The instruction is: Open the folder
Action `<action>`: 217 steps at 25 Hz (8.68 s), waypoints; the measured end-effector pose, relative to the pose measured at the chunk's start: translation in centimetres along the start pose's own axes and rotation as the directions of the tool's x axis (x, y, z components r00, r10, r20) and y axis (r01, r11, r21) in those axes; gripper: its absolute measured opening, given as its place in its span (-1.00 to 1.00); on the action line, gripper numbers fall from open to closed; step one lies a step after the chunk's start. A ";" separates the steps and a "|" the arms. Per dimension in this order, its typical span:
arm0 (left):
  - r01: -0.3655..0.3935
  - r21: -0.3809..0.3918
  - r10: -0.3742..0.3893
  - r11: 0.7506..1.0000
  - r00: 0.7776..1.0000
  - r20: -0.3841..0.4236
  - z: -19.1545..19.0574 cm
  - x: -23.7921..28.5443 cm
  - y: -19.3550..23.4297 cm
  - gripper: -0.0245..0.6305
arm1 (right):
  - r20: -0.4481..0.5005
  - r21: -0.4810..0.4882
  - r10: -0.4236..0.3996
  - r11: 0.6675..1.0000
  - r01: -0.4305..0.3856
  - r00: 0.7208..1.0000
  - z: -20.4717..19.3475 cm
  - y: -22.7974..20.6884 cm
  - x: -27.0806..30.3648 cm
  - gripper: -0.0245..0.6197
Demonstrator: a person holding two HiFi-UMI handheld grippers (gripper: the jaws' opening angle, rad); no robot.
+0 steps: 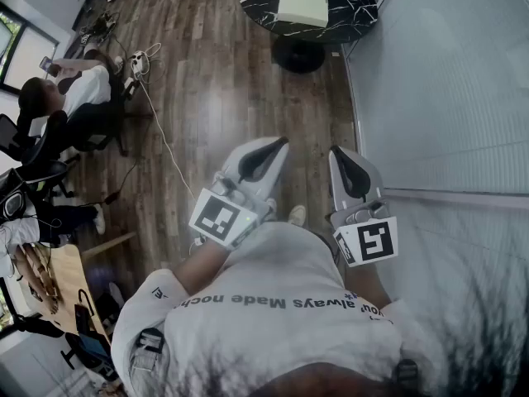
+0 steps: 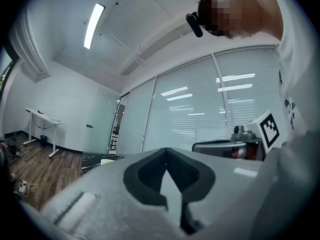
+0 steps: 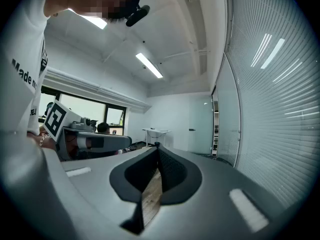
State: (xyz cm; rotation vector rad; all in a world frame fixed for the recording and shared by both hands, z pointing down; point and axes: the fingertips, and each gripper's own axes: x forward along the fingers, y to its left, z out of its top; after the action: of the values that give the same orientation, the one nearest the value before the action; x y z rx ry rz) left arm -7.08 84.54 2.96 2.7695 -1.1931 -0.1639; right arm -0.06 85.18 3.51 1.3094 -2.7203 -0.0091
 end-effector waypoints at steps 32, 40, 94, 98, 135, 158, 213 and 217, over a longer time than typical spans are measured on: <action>0.020 0.015 -0.019 1.000 0.998 -0.066 -2.5 21.4 7.7 -0.92 | 0.022 0.088 -0.024 0.996 0.022 0.999 -2.2 -20.0 10.1 -0.92; 0.001 0.035 0.002 0.999 0.996 -0.085 -3.4 30.2 8.1 -0.92 | 0.024 0.082 -0.014 0.997 0.012 1.000 -2.9 -28.8 11.5 -0.92; -0.031 0.002 0.031 1.000 0.993 -0.110 -0.6 49.4 51.2 -0.92 | -0.071 0.060 -0.005 0.998 0.009 0.997 -0.6 -41.9 56.2 -0.92; -0.029 -0.004 0.028 1.000 0.992 -0.120 -0.8 50.7 51.7 -0.92 | -0.081 0.070 -0.007 0.997 0.013 0.997 -1.0 -43.2 56.9 -0.92; -0.069 0.044 0.077 0.997 0.968 -0.238 -4.2 71.4 57.8 -0.92 | -0.092 0.133 0.057 0.990 -0.045 0.994 -4.4 -63.7 65.7 -0.92; -0.032 0.064 0.059 0.997 0.881 -0.469 -20.5 70.2 64.4 -0.92 | -0.325 0.285 0.063 0.958 0.035 0.944 -19.2 -63.5 69.9 -0.78; 0.029 0.235 0.154 0.972 0.676 -0.721 -42.7 68.3 67.7 -0.92 | -0.464 0.563 0.159 0.812 0.152 0.871 -42.4 -62.2 72.3 -0.48; 0.043 0.268 0.176 0.962 0.654 -0.736 -43.4 68.0 67.6 -0.92 | -0.473 0.573 0.151 0.801 0.173 0.868 -43.6 -62.2 72.2 -0.46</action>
State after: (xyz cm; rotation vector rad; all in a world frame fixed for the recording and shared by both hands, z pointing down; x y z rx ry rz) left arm -2.61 -8.10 52.73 2.4831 -1.0960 1.1381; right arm 8.65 -7.91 50.93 1.2095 -2.3098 1.1248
